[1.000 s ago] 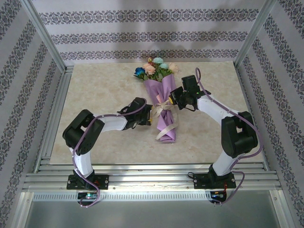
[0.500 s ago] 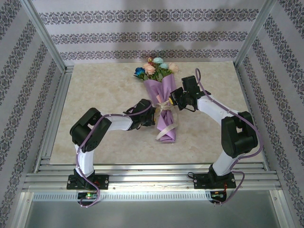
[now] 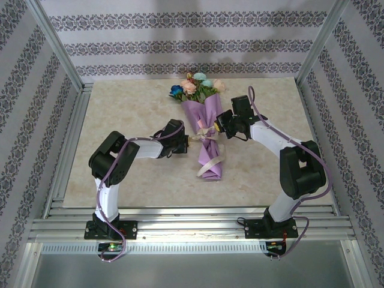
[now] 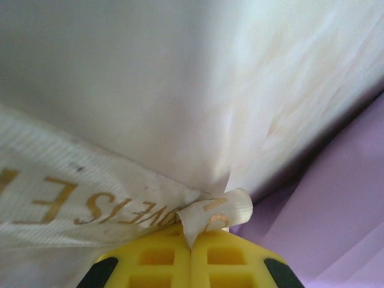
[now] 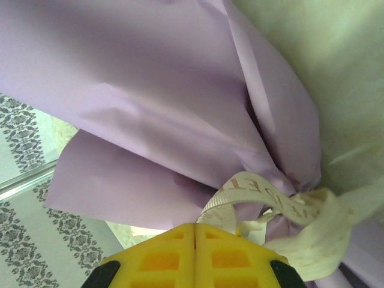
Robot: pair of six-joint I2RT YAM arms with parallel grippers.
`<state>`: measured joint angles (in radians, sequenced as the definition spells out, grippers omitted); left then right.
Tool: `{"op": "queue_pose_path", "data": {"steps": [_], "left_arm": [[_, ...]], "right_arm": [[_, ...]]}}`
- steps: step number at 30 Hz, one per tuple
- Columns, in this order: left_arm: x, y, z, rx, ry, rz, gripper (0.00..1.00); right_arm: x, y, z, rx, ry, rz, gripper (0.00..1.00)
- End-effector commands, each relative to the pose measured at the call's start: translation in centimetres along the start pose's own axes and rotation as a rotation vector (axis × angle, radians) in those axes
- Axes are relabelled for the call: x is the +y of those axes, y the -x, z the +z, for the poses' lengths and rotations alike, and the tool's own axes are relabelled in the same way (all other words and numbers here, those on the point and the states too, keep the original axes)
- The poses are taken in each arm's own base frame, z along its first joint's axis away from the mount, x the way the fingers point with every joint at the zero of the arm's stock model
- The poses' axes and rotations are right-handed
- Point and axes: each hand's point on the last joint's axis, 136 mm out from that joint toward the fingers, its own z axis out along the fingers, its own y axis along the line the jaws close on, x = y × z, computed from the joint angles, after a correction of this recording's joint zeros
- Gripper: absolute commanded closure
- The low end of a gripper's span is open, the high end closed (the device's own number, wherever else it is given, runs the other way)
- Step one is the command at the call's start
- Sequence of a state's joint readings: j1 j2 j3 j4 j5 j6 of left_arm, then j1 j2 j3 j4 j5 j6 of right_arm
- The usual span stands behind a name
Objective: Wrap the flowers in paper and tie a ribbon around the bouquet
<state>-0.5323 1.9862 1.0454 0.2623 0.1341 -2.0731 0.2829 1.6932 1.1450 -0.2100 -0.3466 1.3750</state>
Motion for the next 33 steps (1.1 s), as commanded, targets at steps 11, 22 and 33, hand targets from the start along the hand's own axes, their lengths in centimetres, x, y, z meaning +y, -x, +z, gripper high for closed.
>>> {"op": "queue_pose_path", "data": {"steps": [11, 22, 33], "left_arm": [[2.9, 0.6, -1.7, 0.034, 0.154, 0.047, 1.00], [4.2, -1.5, -3.1, 0.118, 0.200, 0.082, 1.00], [4.4, -0.4, -3.8, 0.083, 0.203, 0.077, 1.00]], "right_arm": [[-2.7, 4.5, -1.0, -0.071, 0.121, 0.049, 1.00], [-7.9, 8.1, -1.5, -0.157, 0.201, 0.262, 1.00], [-11.4, 10.8, -2.6, -0.243, 0.176, 0.355, 1.00]]}}
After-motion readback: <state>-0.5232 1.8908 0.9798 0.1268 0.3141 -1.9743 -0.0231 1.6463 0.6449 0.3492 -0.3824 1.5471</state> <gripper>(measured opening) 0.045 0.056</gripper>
